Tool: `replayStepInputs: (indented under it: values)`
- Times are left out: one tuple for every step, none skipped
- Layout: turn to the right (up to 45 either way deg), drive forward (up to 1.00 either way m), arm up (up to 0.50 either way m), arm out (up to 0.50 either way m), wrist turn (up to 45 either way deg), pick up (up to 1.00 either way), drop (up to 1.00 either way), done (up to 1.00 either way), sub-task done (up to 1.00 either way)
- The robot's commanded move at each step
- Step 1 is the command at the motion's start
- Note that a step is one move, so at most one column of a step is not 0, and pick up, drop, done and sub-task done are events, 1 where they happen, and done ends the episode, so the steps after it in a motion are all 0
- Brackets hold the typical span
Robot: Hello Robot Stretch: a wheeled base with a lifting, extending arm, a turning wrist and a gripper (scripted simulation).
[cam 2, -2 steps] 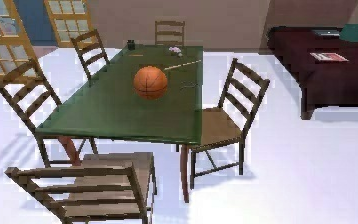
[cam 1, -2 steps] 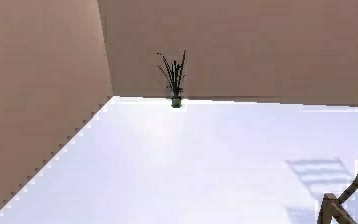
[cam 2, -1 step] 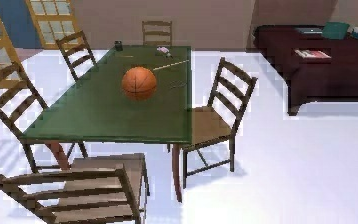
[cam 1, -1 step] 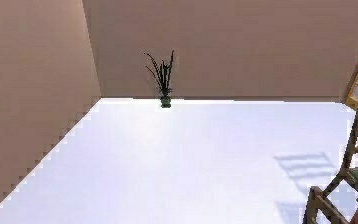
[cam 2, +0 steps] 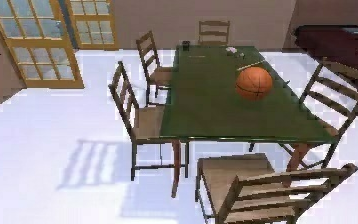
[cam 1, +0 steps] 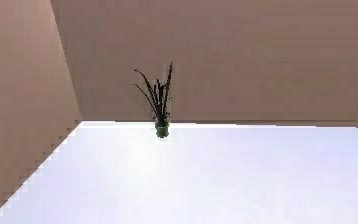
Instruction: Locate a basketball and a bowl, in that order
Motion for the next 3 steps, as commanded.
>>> replayStepInputs:
  values:
    - [45.0,0.00,0.00,0.00,0.0,0.00,0.00,0.00,0.00]
    - [3.0,0.00,0.00,0.00,0.0,0.00,0.00,0.00,0.00]
    - [0.0,1.00,0.00,0.00,0.0,0.00,0.00,0.00,0.00]
